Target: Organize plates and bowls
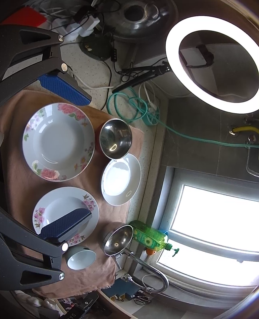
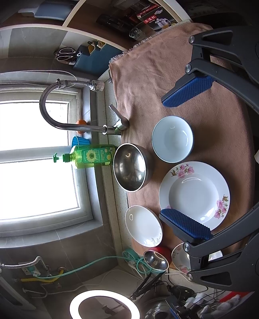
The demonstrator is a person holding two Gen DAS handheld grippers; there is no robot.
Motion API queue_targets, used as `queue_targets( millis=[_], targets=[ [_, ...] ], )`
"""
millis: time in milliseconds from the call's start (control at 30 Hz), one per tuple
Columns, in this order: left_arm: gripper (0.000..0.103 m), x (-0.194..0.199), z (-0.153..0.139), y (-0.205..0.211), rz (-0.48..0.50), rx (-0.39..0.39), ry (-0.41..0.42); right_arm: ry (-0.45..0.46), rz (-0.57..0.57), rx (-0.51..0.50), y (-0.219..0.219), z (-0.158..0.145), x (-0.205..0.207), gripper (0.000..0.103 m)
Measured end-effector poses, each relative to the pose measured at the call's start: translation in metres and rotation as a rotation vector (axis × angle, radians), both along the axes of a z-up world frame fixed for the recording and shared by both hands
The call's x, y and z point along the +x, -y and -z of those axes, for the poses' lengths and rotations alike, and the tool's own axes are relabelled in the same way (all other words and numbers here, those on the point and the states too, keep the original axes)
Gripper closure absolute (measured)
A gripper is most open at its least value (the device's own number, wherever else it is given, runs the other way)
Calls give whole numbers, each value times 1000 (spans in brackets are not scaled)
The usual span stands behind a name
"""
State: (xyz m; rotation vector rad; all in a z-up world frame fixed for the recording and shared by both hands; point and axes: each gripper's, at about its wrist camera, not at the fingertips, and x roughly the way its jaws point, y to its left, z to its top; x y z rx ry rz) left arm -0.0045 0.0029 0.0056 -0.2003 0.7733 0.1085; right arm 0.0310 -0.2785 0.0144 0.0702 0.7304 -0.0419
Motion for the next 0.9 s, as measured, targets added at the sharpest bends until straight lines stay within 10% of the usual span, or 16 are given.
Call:
queue_targets(
  millis=[900],
  targets=[
    [1, 1, 1, 2, 12, -6, -3, 3, 2, 6, -1, -1, -3, 0]
  ],
)
